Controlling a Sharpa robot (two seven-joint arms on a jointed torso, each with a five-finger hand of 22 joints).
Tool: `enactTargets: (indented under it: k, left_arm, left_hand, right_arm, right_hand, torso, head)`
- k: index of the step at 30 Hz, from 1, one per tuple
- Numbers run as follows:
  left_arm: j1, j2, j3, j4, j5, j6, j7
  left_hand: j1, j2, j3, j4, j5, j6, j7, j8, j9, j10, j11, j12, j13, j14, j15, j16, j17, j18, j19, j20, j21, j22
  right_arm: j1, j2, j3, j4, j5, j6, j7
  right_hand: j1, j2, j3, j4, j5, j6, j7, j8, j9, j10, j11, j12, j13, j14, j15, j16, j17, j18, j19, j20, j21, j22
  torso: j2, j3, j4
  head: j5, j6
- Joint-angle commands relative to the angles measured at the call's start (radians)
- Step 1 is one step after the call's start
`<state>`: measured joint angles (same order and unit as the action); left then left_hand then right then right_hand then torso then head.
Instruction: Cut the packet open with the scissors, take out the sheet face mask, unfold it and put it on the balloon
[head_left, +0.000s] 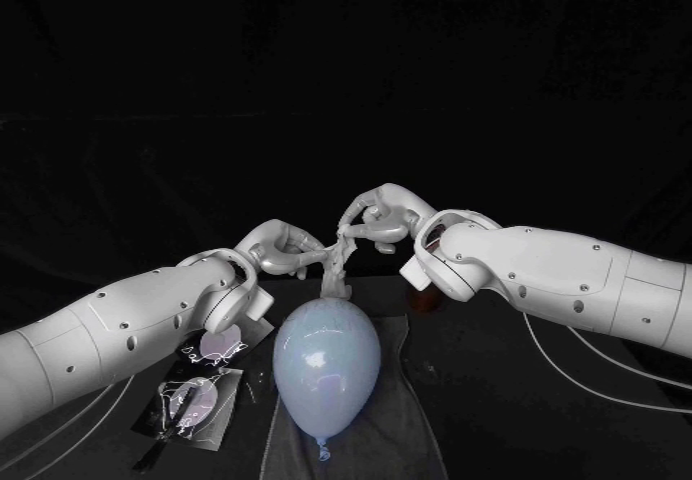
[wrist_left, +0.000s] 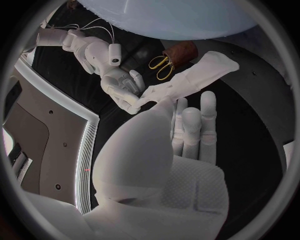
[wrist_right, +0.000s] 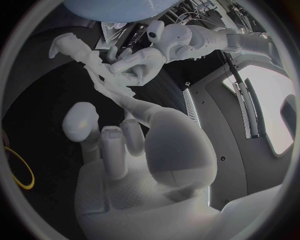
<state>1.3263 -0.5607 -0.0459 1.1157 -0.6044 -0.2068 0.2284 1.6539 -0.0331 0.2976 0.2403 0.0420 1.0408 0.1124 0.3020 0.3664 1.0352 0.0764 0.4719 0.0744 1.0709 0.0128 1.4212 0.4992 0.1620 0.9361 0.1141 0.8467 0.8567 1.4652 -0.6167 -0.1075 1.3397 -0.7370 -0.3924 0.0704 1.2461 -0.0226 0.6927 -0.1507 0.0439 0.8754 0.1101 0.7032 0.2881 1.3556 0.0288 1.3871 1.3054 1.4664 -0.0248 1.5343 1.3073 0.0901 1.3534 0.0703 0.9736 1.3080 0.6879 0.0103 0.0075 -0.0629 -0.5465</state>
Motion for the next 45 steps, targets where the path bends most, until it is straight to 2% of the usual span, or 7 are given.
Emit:
enactTargets:
  k: [1, 3, 6, 11, 27, 36, 45]
  left_arm:
    - [0.001, -0.011, 0.003, 0.009, 0.026, -0.032, 0.036]
    - [0.004, -0.021, 0.008, 0.017, 0.028, -0.035, 0.038]
    - [0.009, -0.033, 0.014, 0.027, 0.027, -0.032, 0.037]
    - [0.035, -0.056, 0.019, 0.046, 0.000, 0.004, 0.019]
    - [0.099, -0.052, 0.022, 0.047, -0.087, 0.113, -0.050]
    - [0.149, -0.047, 0.022, 0.034, -0.138, 0.153, -0.083]
    - [0.213, -0.035, 0.022, 0.037, -0.111, 0.134, -0.086]
  left_hand:
    - [-0.010, -0.022, 0.047, -0.011, 0.007, -0.007, -0.003, 0.035, 0.071, 0.014, -0.005, -0.009, 0.002, 0.006, 0.000, 0.005, 0.000, 0.020, -0.010, -0.001, 0.010, 0.011]
    - [-0.036, -0.045, 0.109, -0.028, 0.008, -0.011, -0.002, 0.041, 0.085, 0.018, -0.005, -0.019, 0.005, 0.008, 0.000, 0.007, 0.001, 0.020, -0.017, -0.001, 0.022, 0.024]
    - [-0.047, -0.048, 0.122, -0.030, 0.007, -0.012, 0.000, 0.042, 0.088, 0.020, -0.004, -0.019, 0.007, 0.009, 0.001, 0.008, 0.003, 0.020, -0.018, 0.000, 0.024, 0.027]
    - [-0.087, -0.066, 0.181, -0.059, 0.007, -0.016, 0.004, 0.048, 0.105, 0.023, -0.004, -0.022, 0.015, 0.025, 0.001, 0.016, 0.027, 0.020, -0.022, 0.000, 0.033, 0.038]
    - [-0.127, -0.079, 0.233, -0.098, 0.007, -0.022, 0.012, 0.054, 0.124, 0.030, -0.008, -0.008, 0.032, 0.060, -0.003, 0.036, 0.084, 0.021, -0.018, -0.003, 0.048, 0.051]
    - [-0.142, -0.082, 0.248, -0.110, 0.007, -0.024, 0.013, 0.055, 0.131, 0.038, -0.010, -0.002, 0.039, 0.075, -0.005, 0.042, 0.107, 0.022, -0.014, -0.004, 0.053, 0.055]
    - [-0.157, -0.084, 0.264, -0.120, 0.007, -0.025, 0.012, 0.056, 0.139, 0.048, -0.012, -0.003, 0.043, 0.094, -0.007, 0.046, 0.128, 0.022, -0.006, -0.007, 0.058, 0.057]
  right_arm:
    - [-0.002, 0.000, -0.001, -0.015, -0.019, 0.006, -0.026]
    - [-0.005, 0.001, -0.002, -0.030, -0.038, 0.003, -0.034]
    - [-0.011, 0.002, -0.004, -0.048, -0.064, -0.007, -0.039]
    - [-0.027, 0.006, -0.008, -0.092, -0.101, -0.031, -0.040]
    - [-0.046, 0.028, -0.019, -0.137, -0.179, -0.109, 0.003]
    - [-0.046, 0.039, -0.020, -0.147, -0.189, -0.176, 0.019]
    - [-0.049, 0.049, -0.021, -0.157, -0.140, -0.177, 0.021]
  right_hand:
    - [-0.013, 0.001, 0.005, 0.000, 0.004, 0.005, -0.002, 0.004, 0.001, 0.004, 0.002, 0.003, -0.002, 0.067, -0.010, 0.003, 0.142, 0.017, 0.008, 0.001, 0.003, 0.122]
    - [-0.013, 0.001, 0.005, 0.000, 0.004, 0.005, -0.002, 0.004, 0.001, 0.004, 0.002, 0.002, -0.003, 0.067, -0.010, 0.002, 0.141, 0.017, 0.008, 0.001, 0.003, 0.122]
    - [-0.014, 0.001, 0.005, 0.000, 0.004, 0.005, -0.002, 0.004, 0.001, 0.003, 0.002, 0.002, -0.004, 0.066, -0.010, 0.002, 0.140, 0.017, 0.007, 0.001, 0.002, 0.122]
    - [-0.015, -0.001, 0.004, -0.001, 0.004, 0.004, -0.001, 0.004, 0.001, 0.000, 0.002, -0.001, -0.008, 0.066, -0.010, 0.002, 0.140, 0.017, 0.008, 0.001, 0.003, 0.122]
    - [-0.020, -0.004, 0.003, 0.000, 0.004, 0.000, 0.000, 0.003, 0.000, -0.017, 0.003, -0.017, -0.030, 0.065, -0.009, 0.001, 0.136, 0.016, 0.009, 0.001, 0.006, 0.122]
    - [-0.025, -0.006, 0.002, 0.000, 0.004, -0.008, 0.003, 0.001, 0.000, -0.042, 0.005, -0.042, -0.061, 0.063, -0.008, -0.002, 0.129, 0.017, 0.006, 0.001, -0.001, 0.120]
    - [-0.037, -0.021, -0.030, 0.001, 0.004, -0.021, 0.005, 0.005, 0.003, -0.062, 0.008, -0.065, -0.086, 0.060, -0.004, -0.005, 0.121, 0.019, -0.003, 0.005, -0.018, 0.115]
  torso:
    - [0.000, 0.0002, 0.0007]
    - [-0.001, 0.0002, 0.0004]
    - [-0.001, 0.0004, 0.0003]
    - [-0.001, 0.0006, 0.0011]
    - [0.001, 0.0014, 0.0015]
    - [0.000, 0.0005, 0.0015]
    - [0.000, -0.0005, 0.0018]
  head:
    - [-0.001, 0.000]
    - [-0.001, 0.000]
    - [0.000, 0.001]
    - [0.003, 0.001]
    - [0.004, 0.005]
    - [0.002, 0.007]
    - [0.007, 0.011]
